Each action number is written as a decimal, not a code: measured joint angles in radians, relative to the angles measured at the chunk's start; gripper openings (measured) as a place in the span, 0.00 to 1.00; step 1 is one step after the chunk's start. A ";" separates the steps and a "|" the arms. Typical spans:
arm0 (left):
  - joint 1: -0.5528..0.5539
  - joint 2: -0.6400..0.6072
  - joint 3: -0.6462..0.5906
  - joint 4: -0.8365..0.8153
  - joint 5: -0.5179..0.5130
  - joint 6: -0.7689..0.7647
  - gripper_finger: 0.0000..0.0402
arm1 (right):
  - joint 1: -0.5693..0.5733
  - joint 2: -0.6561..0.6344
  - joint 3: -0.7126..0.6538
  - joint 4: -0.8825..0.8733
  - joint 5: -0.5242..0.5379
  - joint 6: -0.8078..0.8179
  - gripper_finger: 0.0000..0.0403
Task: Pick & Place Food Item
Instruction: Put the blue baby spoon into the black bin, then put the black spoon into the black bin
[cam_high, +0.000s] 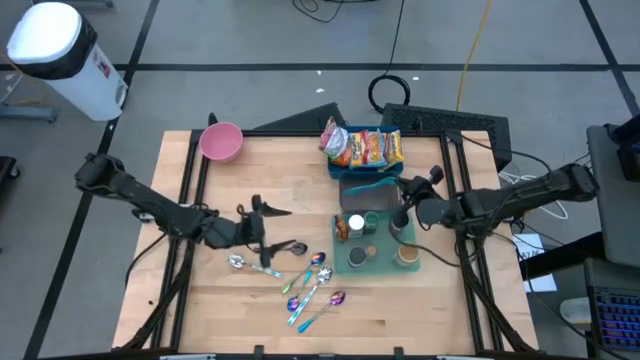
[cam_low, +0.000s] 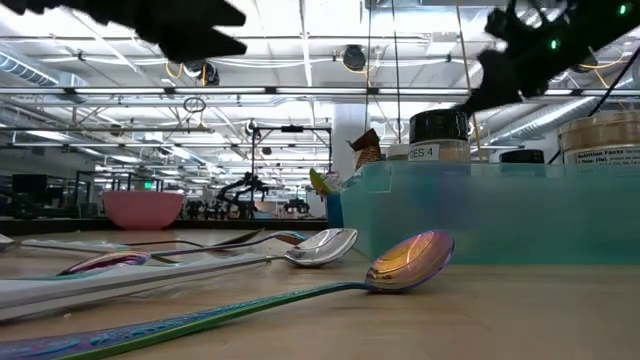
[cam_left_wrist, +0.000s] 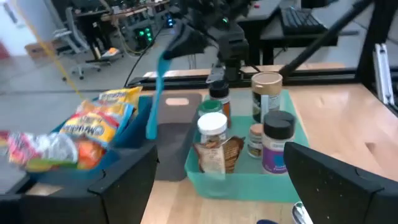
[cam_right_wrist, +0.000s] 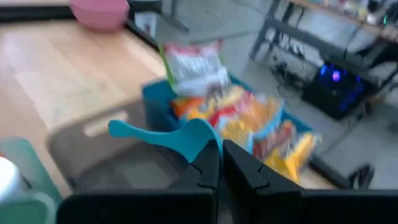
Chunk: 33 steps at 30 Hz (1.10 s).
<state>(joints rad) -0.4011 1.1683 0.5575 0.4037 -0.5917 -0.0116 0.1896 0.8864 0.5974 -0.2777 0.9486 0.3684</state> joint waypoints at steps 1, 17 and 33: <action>0.005 -0.014 -0.019 0.008 0.000 -0.018 0.89 | -0.017 0.003 -0.020 0.015 -0.018 0.012 0.00; 0.015 -0.055 -0.059 0.023 -0.001 -0.131 0.89 | -0.204 0.052 -0.188 0.319 -0.379 0.012 0.02; 0.014 -0.054 -0.059 -0.169 0.109 -0.221 0.89 | -0.185 -0.009 -0.161 0.351 -0.408 -0.107 0.56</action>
<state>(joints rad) -0.3866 1.1141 0.4988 0.2347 -0.4826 -0.2331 0.0043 0.8777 0.4361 0.0735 0.5402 0.2616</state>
